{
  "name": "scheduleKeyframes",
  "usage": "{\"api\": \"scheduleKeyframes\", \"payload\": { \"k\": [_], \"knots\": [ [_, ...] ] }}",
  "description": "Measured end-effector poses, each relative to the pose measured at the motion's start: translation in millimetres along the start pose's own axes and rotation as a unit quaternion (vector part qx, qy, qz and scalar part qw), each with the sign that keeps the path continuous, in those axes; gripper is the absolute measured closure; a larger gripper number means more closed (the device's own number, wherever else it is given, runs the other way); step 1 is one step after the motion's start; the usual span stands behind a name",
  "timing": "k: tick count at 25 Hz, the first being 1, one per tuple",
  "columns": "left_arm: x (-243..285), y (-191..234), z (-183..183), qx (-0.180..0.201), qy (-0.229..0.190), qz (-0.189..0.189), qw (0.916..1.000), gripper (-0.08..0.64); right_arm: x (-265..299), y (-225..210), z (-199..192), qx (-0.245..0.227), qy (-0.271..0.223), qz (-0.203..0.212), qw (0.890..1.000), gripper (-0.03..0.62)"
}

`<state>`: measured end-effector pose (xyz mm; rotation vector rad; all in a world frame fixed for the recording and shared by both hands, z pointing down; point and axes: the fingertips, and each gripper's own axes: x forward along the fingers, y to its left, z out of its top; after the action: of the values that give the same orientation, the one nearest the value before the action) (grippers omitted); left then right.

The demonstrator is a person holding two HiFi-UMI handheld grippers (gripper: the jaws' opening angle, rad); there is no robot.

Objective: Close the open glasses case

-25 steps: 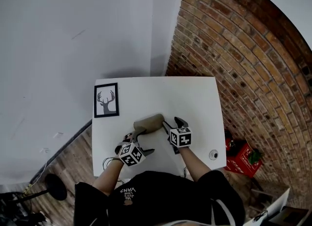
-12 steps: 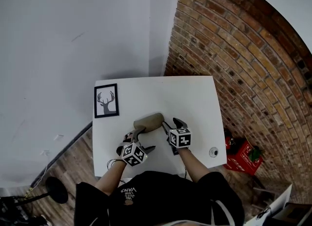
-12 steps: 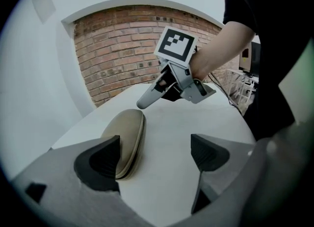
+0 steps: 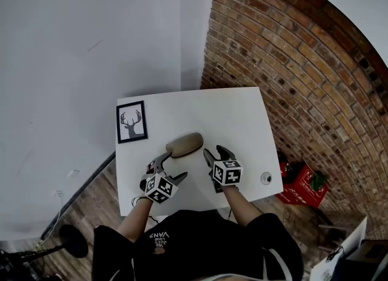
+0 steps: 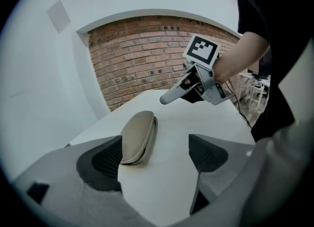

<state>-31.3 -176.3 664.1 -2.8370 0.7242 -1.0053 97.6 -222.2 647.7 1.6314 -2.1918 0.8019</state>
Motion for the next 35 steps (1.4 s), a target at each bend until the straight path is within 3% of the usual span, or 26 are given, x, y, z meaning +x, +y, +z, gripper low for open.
{"api": "scheduleKeyframes", "payload": {
  "k": [8,19,22,28,35],
  "knots": [
    [-47.9,15.7,21.8,-0.063,-0.070,0.034,0.9950,0.182,-42.3,23.2,13.8,0.007,-0.064,-0.009,0.998,0.398],
    [-131.0,25.3,49.2,-0.090,-0.163,0.076,0.9796,0.357,-95.0,72.6,36.7,-0.002,-0.137,0.024,0.990,0.547],
    [-149.0,30.3,46.3,-0.102,-0.172,0.096,0.9751,0.434,-106.3,83.6,39.7,-0.012,-0.152,0.023,0.988,0.591],
    [-175.6,31.8,30.3,-0.125,-0.178,0.123,0.9683,0.543,-120.0,99.7,34.7,-0.028,-0.160,0.025,0.986,0.592],
    [-191.5,23.8,16.1,-0.157,-0.175,0.130,0.9633,0.551,-123.8,116.4,21.9,-0.043,-0.144,0.032,0.988,0.594]
  ]
}}
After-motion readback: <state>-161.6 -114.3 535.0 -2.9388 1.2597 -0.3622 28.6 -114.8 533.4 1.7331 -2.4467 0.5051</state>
